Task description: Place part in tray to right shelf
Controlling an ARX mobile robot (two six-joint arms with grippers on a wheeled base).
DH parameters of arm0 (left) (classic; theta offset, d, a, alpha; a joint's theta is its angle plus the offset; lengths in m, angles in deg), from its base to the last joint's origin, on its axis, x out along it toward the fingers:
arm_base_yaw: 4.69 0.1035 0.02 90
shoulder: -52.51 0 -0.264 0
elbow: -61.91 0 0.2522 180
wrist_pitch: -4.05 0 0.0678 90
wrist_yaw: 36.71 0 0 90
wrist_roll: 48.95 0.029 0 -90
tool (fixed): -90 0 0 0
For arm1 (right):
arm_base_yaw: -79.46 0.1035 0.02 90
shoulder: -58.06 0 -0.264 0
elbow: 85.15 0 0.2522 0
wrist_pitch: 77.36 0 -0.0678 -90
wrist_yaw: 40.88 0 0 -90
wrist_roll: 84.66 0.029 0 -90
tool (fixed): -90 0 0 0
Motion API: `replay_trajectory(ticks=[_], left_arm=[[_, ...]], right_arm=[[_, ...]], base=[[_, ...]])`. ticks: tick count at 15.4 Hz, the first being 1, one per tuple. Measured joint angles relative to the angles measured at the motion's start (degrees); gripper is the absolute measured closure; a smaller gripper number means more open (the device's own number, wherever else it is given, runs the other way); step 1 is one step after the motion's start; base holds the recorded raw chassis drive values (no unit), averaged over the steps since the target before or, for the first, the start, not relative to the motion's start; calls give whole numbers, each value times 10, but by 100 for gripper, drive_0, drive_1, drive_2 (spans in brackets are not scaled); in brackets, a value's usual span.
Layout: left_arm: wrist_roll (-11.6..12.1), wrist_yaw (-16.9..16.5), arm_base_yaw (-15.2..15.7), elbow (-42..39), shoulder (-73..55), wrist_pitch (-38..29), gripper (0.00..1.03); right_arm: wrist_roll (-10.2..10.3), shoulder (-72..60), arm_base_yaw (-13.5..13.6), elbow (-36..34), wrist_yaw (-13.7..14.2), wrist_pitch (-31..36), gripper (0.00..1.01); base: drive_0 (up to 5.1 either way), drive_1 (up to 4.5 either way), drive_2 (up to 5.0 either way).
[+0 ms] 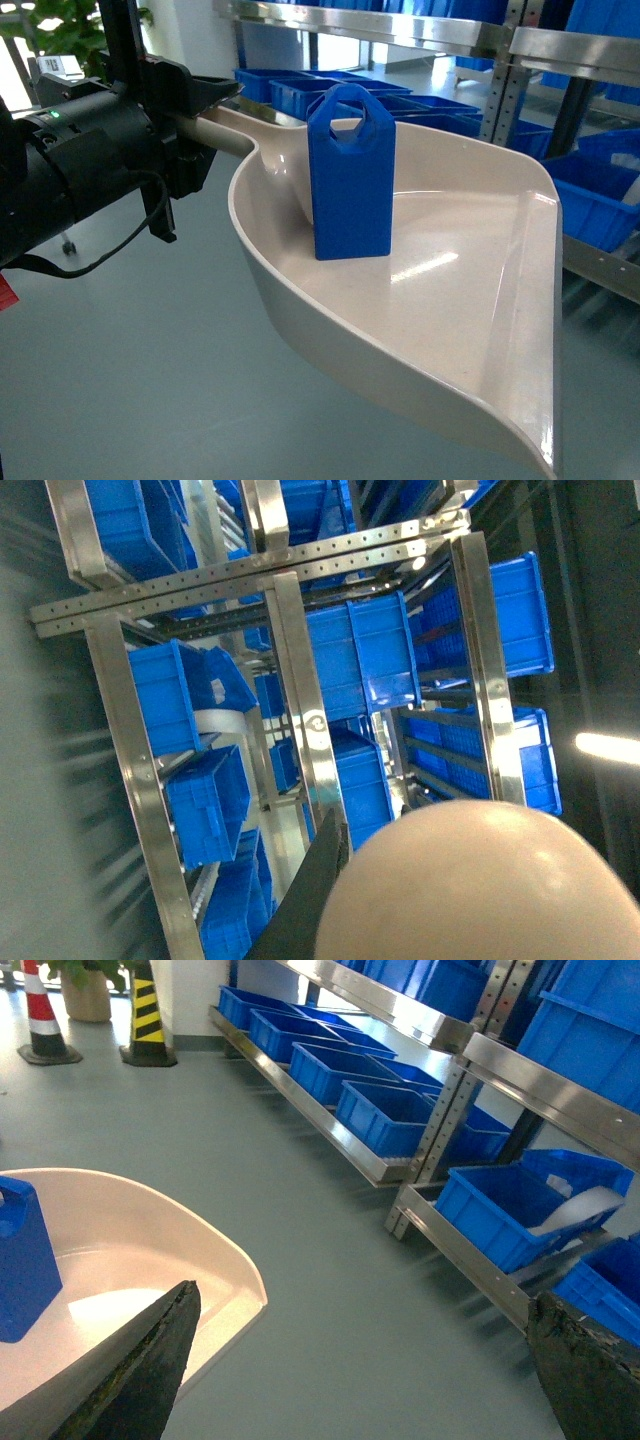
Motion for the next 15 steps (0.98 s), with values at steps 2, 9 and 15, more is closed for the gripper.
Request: replay_trajectory(ticks=[2,9,15], left_arm=[[0,0,0,0,0,0,91],[0,0,0,0,0,0,91],[0,0,0,0,0,0,91]], right_arm=[[0,0,0,0,0,0,3],[0,0,0,0,0,0,3],[0,0,0,0,0,0,3]], base=[[-160,-160,-160],[-157,-157,-157],[-167,-167,-167]])
